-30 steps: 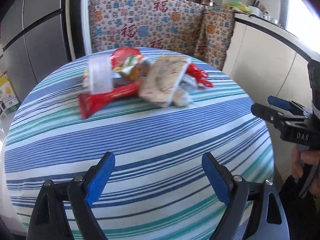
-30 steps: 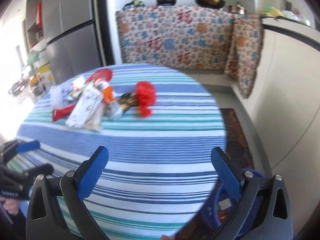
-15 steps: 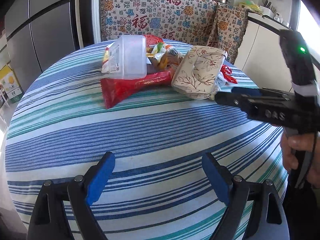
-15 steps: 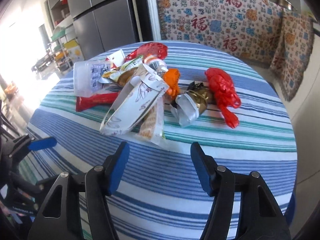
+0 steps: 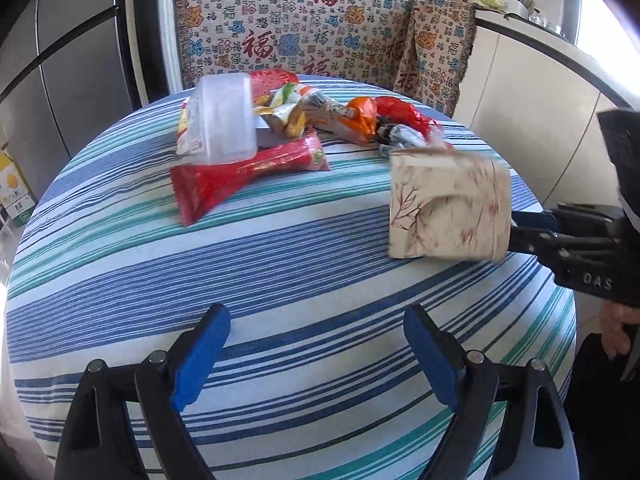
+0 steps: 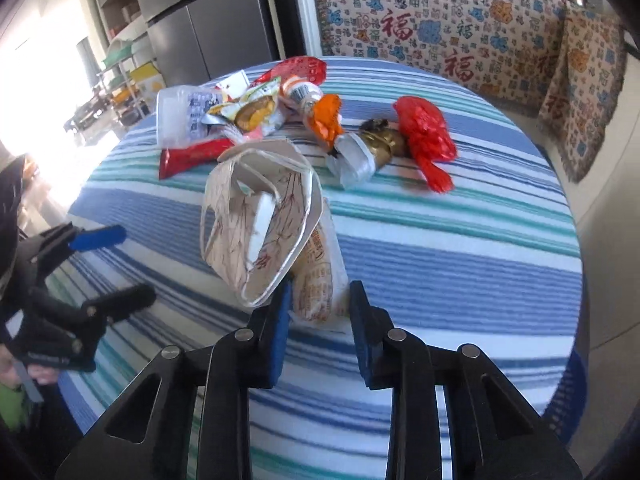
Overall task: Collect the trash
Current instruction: 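Grasp the floral paper bag with right tool while left tool returns to table, then grasp the wrapped snack bar with right tool while left tool grasps the floral bag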
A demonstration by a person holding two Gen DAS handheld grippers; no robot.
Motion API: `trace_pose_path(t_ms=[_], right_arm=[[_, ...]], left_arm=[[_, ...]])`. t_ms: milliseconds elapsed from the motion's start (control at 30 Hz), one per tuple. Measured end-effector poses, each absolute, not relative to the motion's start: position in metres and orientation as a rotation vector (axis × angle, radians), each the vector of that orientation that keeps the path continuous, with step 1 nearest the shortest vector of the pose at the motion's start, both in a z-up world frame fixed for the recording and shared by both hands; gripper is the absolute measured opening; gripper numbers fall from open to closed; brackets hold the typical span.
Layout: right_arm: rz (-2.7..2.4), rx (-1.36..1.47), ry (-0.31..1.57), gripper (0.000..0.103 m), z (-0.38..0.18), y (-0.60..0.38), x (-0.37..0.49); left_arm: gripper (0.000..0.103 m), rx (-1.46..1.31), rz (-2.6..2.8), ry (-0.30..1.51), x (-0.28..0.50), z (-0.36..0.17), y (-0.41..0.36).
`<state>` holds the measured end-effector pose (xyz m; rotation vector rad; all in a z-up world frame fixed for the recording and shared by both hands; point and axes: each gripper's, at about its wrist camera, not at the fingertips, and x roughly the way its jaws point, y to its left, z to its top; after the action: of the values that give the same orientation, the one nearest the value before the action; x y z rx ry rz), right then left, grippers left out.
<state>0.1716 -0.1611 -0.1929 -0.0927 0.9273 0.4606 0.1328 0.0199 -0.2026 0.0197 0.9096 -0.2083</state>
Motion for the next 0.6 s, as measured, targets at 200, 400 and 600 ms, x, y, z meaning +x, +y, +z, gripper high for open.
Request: trace_pose_path(t_ms=[200, 400, 600], right_arm=[[0.218, -0.190, 0.898, 0.029, -0.193, -0.186, 0.155], [0.154, -0.161, 0.895, 0.028, -0.195, -0.213, 0.169], [0.191, -0.107, 0.891, 0.029, -0.192, -0.216, 0.172]], left_arm=[[0.090, 0.002, -0.282, 0.891, 0.131, -0.199, 0.000], [0.090, 0.063, -0.422, 0.826, 0.125, -0.183, -0.035], [0.090, 0.106, -0.566, 0.782, 0.138, -0.169, -0.046]])
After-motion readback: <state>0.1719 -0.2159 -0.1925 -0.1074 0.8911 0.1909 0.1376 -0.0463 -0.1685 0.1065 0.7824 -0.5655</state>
